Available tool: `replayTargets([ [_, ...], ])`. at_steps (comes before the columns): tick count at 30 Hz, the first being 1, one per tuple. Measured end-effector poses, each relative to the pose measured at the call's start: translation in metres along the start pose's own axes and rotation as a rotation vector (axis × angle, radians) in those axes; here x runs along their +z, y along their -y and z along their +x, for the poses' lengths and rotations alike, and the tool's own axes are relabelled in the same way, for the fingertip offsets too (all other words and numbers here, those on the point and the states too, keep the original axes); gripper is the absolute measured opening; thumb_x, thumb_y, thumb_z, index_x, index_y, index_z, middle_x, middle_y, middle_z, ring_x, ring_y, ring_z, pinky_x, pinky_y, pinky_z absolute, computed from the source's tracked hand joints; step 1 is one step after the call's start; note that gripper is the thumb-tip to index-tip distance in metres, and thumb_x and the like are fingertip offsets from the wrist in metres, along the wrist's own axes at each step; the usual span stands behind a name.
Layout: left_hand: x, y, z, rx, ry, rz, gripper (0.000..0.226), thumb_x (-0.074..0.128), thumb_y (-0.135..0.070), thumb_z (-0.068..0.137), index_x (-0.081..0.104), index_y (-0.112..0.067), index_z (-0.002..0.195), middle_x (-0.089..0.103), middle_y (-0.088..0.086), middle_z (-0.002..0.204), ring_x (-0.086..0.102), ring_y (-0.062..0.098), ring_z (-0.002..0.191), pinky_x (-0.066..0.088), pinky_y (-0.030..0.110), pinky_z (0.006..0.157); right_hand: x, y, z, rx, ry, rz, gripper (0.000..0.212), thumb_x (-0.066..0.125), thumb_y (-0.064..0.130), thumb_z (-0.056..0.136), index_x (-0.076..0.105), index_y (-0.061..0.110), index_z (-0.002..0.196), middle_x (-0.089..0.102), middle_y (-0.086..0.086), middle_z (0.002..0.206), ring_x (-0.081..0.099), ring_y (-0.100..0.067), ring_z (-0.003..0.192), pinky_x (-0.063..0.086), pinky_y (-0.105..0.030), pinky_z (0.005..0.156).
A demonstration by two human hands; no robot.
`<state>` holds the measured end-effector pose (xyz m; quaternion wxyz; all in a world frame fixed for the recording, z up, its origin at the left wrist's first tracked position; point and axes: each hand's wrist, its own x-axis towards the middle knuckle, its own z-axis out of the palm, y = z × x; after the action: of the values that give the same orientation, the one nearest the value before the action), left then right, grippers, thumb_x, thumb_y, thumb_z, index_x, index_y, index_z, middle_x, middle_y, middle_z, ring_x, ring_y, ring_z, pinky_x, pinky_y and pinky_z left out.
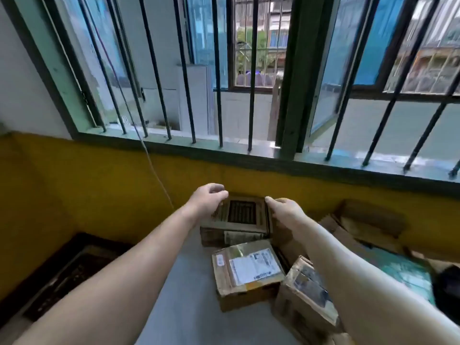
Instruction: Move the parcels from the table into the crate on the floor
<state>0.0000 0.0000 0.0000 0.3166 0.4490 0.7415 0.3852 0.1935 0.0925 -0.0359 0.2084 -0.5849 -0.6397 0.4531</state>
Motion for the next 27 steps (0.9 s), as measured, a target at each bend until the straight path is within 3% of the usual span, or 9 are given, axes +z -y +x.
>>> replayTargets([
  [3,0.008,0.018,0.029,-0.113,-0.002,-0.1,0.045,0.058,-0.031,0.097,0.05,-0.015,0.139,0.057,0.007,0.137,0.057,0.023,0.121,0.046,0.041,0.105,0.015,-0.016,0.032,0.071,0.032,-0.019,0.06,0.053,0.051,0.096,0.05,0.011,0.14,0.057,-0.008,0.138,0.053,-0.027,0.126,0.044,-0.038,0.103],
  [6,0.011,0.044,0.052,-0.189,-0.024,-0.092,0.052,0.059,-0.029,0.097,0.044,-0.013,0.144,0.053,0.01,0.141,0.053,0.019,0.117,0.042,0.028,0.097,0.031,-0.031,0.053,0.147,0.067,-0.021,0.068,0.053,0.05,0.095,0.039,0.01,0.148,0.049,-0.009,0.146,0.046,-0.028,0.132,0.04,-0.037,0.102],
  [9,0.015,0.07,0.067,-0.291,-0.014,-0.105,0.065,0.059,-0.032,0.097,0.03,-0.014,0.153,0.037,0.011,0.154,0.042,0.026,0.135,0.036,0.034,0.104,0.041,-0.038,0.071,0.23,0.051,0.029,0.073,0.056,0.046,0.095,0.031,0.007,0.151,0.042,-0.011,0.152,0.043,-0.031,0.136,0.039,-0.036,0.104],
  [11,0.017,0.09,0.075,-0.365,-0.005,-0.113,0.073,0.059,-0.035,0.097,0.02,-0.016,0.156,0.026,0.01,0.16,0.031,0.03,0.143,0.031,0.041,0.112,0.046,-0.042,0.08,0.291,0.016,0.117,0.071,0.059,0.042,0.094,0.035,0.004,0.148,0.047,-0.015,0.145,0.049,-0.033,0.128,0.043,-0.038,0.103],
  [13,0.017,0.103,0.08,-0.434,0.013,-0.132,0.078,0.058,-0.038,0.097,0.014,-0.016,0.157,0.021,0.01,0.162,0.027,0.032,0.146,0.028,0.045,0.116,0.052,-0.047,0.084,0.349,0.008,0.174,0.067,0.06,0.041,0.093,0.041,0.001,0.143,0.055,-0.012,0.13,0.056,-0.03,0.111,0.052,-0.041,0.09],
  [17,0.018,0.116,0.094,-0.474,0.09,-0.156,0.07,0.055,-0.038,0.098,0.023,-0.012,0.155,0.03,0.009,0.159,0.032,0.03,0.144,0.03,0.041,0.115,0.062,-0.053,0.087,0.429,0.0,0.178,0.065,0.059,0.043,0.093,0.045,0.003,0.142,0.058,-0.015,0.134,0.059,-0.032,0.115,0.051,-0.04,0.094],
  [21,0.009,0.128,0.104,-0.415,0.136,-0.228,0.065,0.058,-0.033,0.098,0.031,-0.012,0.153,0.04,0.01,0.154,0.041,0.028,0.138,0.036,0.04,0.112,0.069,-0.041,0.074,0.378,-0.098,0.262,0.062,0.062,0.038,0.093,0.044,0.008,0.144,0.059,-0.011,0.131,0.058,-0.015,0.081,0.046,-0.028,0.065],
  [24,-0.008,0.13,0.108,-0.358,0.084,-0.303,0.068,0.063,-0.025,0.095,0.03,-0.009,0.152,0.043,0.013,0.15,0.051,0.028,0.127,0.045,0.04,0.103,0.067,-0.038,0.064,0.263,-0.211,0.285,0.059,0.065,0.036,0.092,0.047,0.012,0.143,0.056,-0.008,0.138,0.056,-0.019,0.103,0.046,-0.032,0.085],
  [27,-0.022,0.131,0.108,-0.322,0.089,-0.498,0.055,0.062,-0.018,0.095,0.041,-0.01,0.145,0.059,0.016,0.134,0.063,0.029,0.112,0.053,0.047,0.095,0.064,-0.027,0.053,0.139,-0.232,0.34,0.052,0.066,0.03,0.092,0.051,0.016,0.14,0.058,0.0,0.128,0.056,-0.009,0.097,0.044,-0.019,0.072],
])
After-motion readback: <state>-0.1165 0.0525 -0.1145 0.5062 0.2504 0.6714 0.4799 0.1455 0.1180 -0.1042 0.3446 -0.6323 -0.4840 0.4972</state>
